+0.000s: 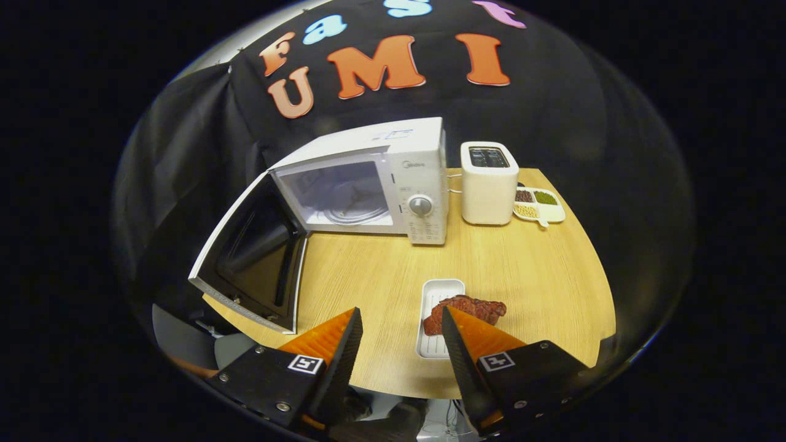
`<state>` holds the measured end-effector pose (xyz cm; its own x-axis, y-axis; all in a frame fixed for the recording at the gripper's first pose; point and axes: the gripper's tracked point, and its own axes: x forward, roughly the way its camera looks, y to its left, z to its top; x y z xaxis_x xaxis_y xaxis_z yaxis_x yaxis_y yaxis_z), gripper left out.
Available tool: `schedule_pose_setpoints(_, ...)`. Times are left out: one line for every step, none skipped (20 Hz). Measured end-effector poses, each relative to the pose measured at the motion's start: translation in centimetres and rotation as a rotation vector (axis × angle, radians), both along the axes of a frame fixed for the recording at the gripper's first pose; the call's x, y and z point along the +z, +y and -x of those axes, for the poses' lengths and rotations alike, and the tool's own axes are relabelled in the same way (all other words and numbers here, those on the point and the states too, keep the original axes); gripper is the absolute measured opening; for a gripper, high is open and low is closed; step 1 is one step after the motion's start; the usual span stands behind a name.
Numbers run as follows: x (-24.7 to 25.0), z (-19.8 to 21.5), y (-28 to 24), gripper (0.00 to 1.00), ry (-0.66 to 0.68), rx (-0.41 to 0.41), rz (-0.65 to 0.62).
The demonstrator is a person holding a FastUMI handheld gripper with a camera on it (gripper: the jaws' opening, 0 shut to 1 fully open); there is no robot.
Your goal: Open the microwave, put the food inside, and close the microwave door.
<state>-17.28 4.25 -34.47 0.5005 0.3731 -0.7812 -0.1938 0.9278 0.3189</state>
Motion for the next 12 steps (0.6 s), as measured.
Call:
schedule_pose_setpoints(-0.7,-0.2,-0.8,0.81,0.025,-0.013,-0.008)
schedule_pose_setpoints(-1.5,-0.6,-1.7,0.83,0.046,-0.023,-0.013)
schedule_pose_setpoints(-2.0,-0.9,-2.6,0.85,0.063,-0.031,-0.018)
schedule_pose_setpoints(-2.5,-1.4,-3.3,0.86,0.075,-0.038,-0.029)
schedule_pose_setpoints(-2.9,-1.6,-3.9,0.88,0.089,-0.042,-0.038)
schedule_pose_setpoints(-3.3,-1.8,-4.4,0.88,0.103,-0.044,-0.046)
schedule_pose_setpoints(-3.9,-1.9,-5.1,0.89,0.116,-0.045,-0.051)
schedule_pose_setpoints(-4.4,-2.1,-5.5,0.90,0.130,-0.046,-0.061)
schedule_pose_setpoints(-5.0,-2.2,-5.9,0.91,0.148,-0.048,-0.074)
schedule_pose_setpoints(-5.8,-2.3,-6.1,0.91,0.174,-0.050,-0.094)
schedule_pose_setpoints(-6.4,-2.2,-6.2,0.91,0.198,-0.052,-0.113)
schedule_pose_setpoints(-7.0,-2.4,-6.2,0.91,0.219,-0.059,-0.133)
